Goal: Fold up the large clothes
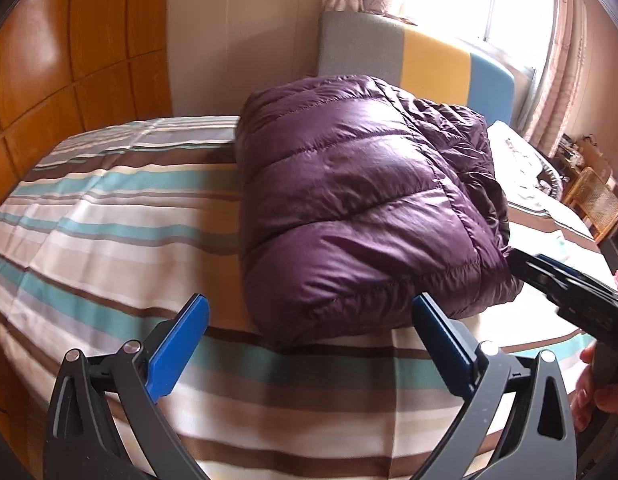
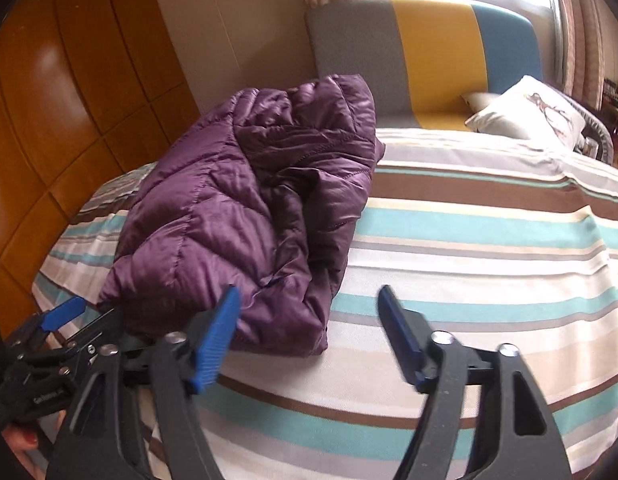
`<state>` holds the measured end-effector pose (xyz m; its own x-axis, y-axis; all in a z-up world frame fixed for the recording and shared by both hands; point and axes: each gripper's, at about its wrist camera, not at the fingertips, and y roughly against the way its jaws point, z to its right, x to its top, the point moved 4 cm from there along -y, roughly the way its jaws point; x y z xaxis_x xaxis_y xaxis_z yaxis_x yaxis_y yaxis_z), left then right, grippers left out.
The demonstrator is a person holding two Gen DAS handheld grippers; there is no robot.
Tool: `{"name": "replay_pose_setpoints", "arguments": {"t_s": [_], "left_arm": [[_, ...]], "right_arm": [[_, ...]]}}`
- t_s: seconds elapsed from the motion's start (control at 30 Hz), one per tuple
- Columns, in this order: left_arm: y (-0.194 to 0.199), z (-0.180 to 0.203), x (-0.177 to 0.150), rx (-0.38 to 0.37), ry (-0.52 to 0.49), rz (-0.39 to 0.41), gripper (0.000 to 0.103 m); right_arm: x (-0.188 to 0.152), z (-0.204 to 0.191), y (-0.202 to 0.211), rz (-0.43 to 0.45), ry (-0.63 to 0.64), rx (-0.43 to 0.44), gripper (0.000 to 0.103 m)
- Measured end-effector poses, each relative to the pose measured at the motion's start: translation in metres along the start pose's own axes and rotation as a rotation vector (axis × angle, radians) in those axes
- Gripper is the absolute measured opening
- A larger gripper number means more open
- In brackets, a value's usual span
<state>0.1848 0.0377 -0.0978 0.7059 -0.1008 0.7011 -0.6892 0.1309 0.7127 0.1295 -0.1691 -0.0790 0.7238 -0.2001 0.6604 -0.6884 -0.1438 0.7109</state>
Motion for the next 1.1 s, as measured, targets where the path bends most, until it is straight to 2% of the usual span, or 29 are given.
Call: {"name": "replay_pose_setpoints", "arguments": {"t_s": [0.17,0.3,0.6,1.1], "left_arm": [[0.027,-0.001,-0.006,0.134,-0.076,0.036,0.101],[0.053,-0.003,-0.01,0.145,-0.102,0.092,0.101],[0.089,-0.018,-0.015,0.149,-0.029,0.143,0.101],[0.095,-0.014,-0.025,0.13,-0.032,0.138,0.101]], "right_arm": [[-0.005,-0.014,0.03,0.065,0.039,-0.037,0.1],[-0.01,-0.017,0.047,0.097,0.039,-0.069,0.1],[-0.035,-0.026,0.074,0.138,0.058,-0.136,0.1],[-0.039,-0.036,0.088,0.17,0.099,-0.138,0.1]]}}
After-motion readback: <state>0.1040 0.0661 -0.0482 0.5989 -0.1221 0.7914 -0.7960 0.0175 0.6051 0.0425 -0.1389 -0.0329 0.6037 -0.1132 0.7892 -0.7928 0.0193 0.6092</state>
